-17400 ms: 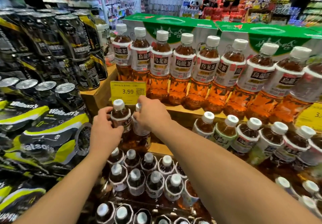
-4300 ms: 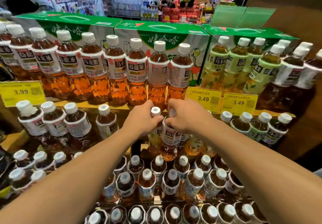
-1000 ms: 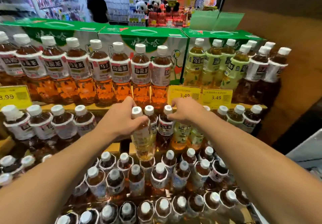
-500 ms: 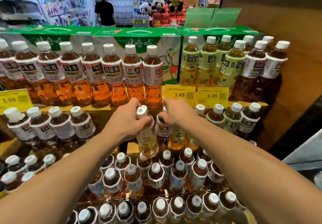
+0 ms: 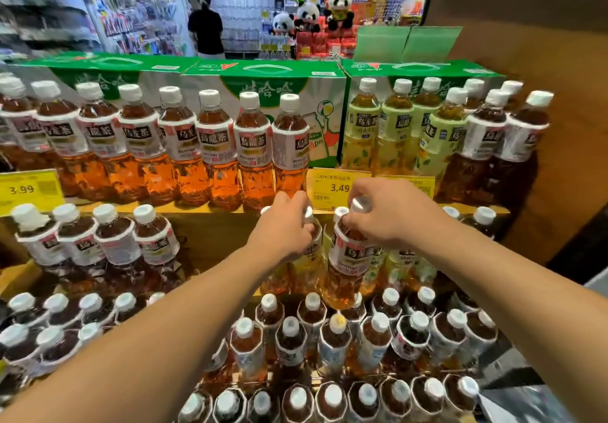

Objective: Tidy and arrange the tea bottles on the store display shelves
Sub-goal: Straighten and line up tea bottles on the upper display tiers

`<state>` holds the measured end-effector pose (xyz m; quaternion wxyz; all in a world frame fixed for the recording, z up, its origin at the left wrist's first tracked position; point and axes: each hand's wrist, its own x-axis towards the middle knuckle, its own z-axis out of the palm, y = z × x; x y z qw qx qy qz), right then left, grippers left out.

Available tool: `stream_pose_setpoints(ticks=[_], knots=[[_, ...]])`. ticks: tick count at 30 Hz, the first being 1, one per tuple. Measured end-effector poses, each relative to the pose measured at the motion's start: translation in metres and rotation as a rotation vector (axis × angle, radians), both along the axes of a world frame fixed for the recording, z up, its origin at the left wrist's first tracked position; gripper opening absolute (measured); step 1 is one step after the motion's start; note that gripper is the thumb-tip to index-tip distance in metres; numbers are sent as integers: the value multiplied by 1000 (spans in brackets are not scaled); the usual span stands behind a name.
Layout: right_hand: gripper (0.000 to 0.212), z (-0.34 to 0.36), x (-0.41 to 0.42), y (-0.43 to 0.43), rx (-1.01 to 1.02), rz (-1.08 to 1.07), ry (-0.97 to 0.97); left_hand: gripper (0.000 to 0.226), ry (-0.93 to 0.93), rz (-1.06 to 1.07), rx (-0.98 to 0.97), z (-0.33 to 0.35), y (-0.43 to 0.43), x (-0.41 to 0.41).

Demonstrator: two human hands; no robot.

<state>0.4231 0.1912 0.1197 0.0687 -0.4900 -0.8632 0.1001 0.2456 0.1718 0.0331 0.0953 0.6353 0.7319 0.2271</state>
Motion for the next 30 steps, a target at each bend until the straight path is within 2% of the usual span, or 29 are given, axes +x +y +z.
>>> stream_pose_setpoints(ticks=[8, 11, 13, 17, 19, 25, 30], knots=[[30, -22, 33, -2, -48, -24, 67, 35, -59, 68, -54, -19, 21, 9], [28, -26, 40, -2, -65, -23, 86, 44, -30, 51, -34, -20, 22, 8], [28, -28, 42, -5, -71, -8, 79, 56, 89, 27, -19, -20, 20, 10], [29, -36, 45, -11, -93, 32, 66, 85, 504, 37, -68, -22, 25, 25], [32, -41, 41, -14, -108, 44, 76, 87, 595, 77, -93, -27, 28, 28], [31, -54, 45, -12, -115, 60, 114, 83, 707, 107, -15, -35, 33, 35], [33, -47, 44, -13, -88, 82, 91, 78, 652, 88, -11, -26, 25, 39]])
